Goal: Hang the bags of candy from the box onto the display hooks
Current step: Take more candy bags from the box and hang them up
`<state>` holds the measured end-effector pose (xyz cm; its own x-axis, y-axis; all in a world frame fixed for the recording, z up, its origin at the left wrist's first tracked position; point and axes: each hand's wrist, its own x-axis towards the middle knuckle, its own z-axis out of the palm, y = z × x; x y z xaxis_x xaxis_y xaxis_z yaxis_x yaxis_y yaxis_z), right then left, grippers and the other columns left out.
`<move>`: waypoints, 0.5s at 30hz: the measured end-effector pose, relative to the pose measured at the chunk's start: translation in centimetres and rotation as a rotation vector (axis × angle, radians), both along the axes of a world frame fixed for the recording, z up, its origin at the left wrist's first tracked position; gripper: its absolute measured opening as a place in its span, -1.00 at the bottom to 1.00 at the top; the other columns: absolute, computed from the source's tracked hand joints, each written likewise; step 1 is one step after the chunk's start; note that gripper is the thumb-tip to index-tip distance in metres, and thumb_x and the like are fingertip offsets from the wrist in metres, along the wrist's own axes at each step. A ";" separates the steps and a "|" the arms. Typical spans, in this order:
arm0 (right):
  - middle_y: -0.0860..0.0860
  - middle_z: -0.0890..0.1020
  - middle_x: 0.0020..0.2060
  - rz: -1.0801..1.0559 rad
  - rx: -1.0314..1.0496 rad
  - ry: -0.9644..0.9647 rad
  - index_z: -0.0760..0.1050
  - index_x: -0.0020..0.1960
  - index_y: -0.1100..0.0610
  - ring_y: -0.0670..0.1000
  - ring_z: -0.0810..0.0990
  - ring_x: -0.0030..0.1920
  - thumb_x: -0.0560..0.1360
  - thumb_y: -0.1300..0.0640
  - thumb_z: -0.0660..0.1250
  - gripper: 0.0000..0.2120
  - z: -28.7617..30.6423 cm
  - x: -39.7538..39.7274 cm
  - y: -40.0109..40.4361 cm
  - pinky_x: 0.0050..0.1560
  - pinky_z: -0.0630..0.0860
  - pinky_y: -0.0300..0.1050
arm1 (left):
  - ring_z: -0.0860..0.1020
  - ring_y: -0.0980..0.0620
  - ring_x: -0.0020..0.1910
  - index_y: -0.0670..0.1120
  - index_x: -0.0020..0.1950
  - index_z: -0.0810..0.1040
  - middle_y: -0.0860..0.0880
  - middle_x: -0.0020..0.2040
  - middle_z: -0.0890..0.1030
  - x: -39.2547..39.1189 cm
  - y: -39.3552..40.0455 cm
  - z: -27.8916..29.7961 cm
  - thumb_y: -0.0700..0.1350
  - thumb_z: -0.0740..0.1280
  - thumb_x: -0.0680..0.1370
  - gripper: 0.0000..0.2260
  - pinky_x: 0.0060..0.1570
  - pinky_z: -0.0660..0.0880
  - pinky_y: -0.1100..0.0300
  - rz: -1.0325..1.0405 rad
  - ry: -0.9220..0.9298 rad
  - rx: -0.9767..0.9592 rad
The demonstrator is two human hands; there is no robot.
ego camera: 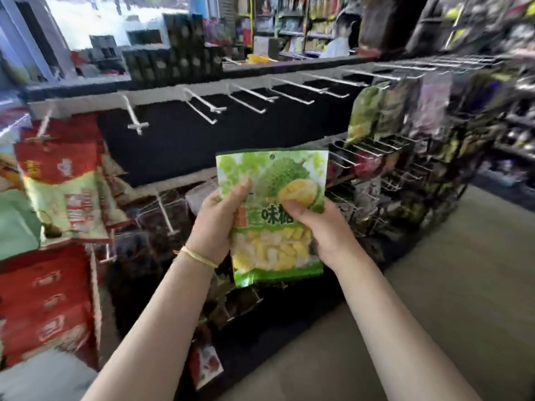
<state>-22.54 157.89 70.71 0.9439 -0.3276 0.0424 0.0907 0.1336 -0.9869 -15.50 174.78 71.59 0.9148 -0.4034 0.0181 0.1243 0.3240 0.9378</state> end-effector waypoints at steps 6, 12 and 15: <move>-0.11 0.65 0.12 -0.252 -0.202 -0.050 0.44 0.32 -0.05 -0.26 0.63 0.04 0.42 0.03 0.56 -0.47 -1.8 2.4 -10.5 0.10 0.55 -0.24 | 0.66 -0.28 0.07 -0.09 0.01 0.73 -0.30 0.13 0.66 3.6 -12.1 -1.9 0.11 0.40 0.55 -0.71 0.11 0.59 -0.26 -0.015 0.114 0.023; -0.05 0.36 0.39 -0.445 -0.783 -0.183 0.31 0.43 -0.23 -0.25 0.35 0.35 0.53 0.04 0.45 -0.44 -3.1 9.5 -20.2 0.35 0.33 -0.32 | 0.69 -0.24 0.00 -0.14 0.13 0.67 -0.22 0.04 0.71 10.7 -22.8 -2.4 0.15 0.30 0.62 -0.62 -0.13 0.66 -0.09 -0.029 0.133 0.069; -0.01 0.25 0.45 -0.440 -0.837 -0.121 0.37 0.45 -0.20 -0.22 0.22 0.43 0.55 -0.03 0.41 -0.49 -2.3 12.4 -24.5 0.27 0.17 -0.50 | 0.69 -0.18 0.04 -0.07 0.20 0.66 -0.12 0.05 0.73 13.7 -27.9 -1.6 0.17 0.26 0.63 -0.63 0.02 0.64 -0.16 -0.127 0.099 0.079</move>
